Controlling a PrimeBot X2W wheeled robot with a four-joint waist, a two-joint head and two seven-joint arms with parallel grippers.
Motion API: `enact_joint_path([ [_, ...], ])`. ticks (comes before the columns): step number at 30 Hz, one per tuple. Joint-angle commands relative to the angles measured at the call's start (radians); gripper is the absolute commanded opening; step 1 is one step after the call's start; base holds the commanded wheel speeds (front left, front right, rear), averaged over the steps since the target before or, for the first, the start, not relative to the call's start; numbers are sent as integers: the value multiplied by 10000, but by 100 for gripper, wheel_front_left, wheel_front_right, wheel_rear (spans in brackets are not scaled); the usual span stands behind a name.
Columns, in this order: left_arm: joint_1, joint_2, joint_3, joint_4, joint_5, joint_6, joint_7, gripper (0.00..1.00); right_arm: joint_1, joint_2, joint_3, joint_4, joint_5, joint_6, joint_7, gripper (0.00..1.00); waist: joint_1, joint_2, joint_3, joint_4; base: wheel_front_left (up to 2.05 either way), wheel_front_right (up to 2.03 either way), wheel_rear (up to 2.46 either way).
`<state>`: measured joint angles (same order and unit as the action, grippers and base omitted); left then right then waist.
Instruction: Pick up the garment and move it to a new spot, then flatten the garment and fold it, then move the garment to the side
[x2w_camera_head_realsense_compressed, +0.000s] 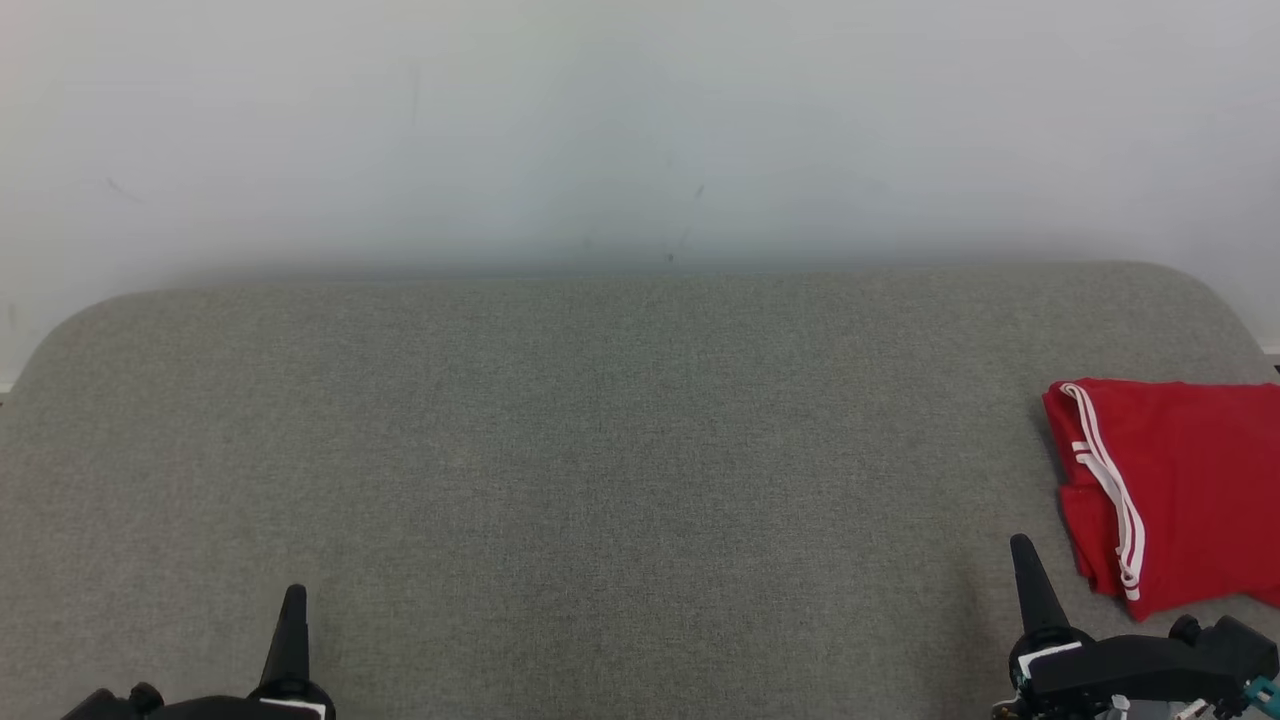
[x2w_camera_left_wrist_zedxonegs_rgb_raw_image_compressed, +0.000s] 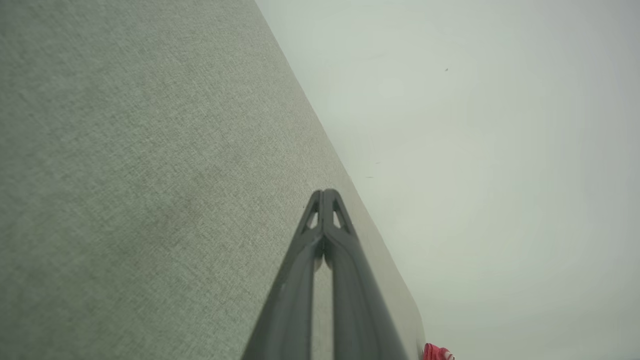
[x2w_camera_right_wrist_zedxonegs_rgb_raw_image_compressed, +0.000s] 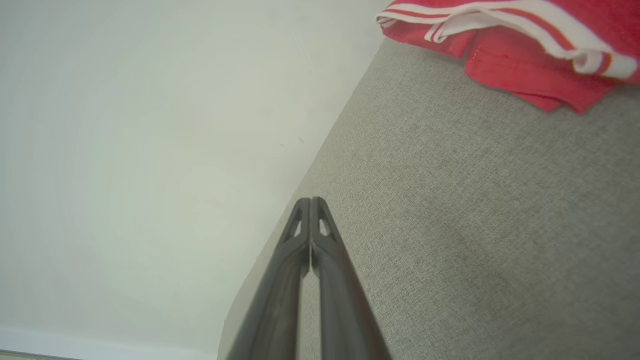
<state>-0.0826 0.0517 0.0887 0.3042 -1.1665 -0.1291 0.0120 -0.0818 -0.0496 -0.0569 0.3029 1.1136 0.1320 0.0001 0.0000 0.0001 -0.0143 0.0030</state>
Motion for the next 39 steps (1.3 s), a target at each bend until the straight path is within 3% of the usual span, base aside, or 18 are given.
enact_joint_path([
  [1, -228, 56, 36, -66, -145, -15, 57, 0, -189, -8, -42, -116, 184, -13, 39, 0, 0, -1, 2, 0, 0, 0, 0],
  [39, -1090, 43, 312, 347, -3124, -23, 1064, 0, -571, -9, -379, -185, 3574, -19, 510, 0, 0, -1, 138, -22, 0, 0, 0],
])
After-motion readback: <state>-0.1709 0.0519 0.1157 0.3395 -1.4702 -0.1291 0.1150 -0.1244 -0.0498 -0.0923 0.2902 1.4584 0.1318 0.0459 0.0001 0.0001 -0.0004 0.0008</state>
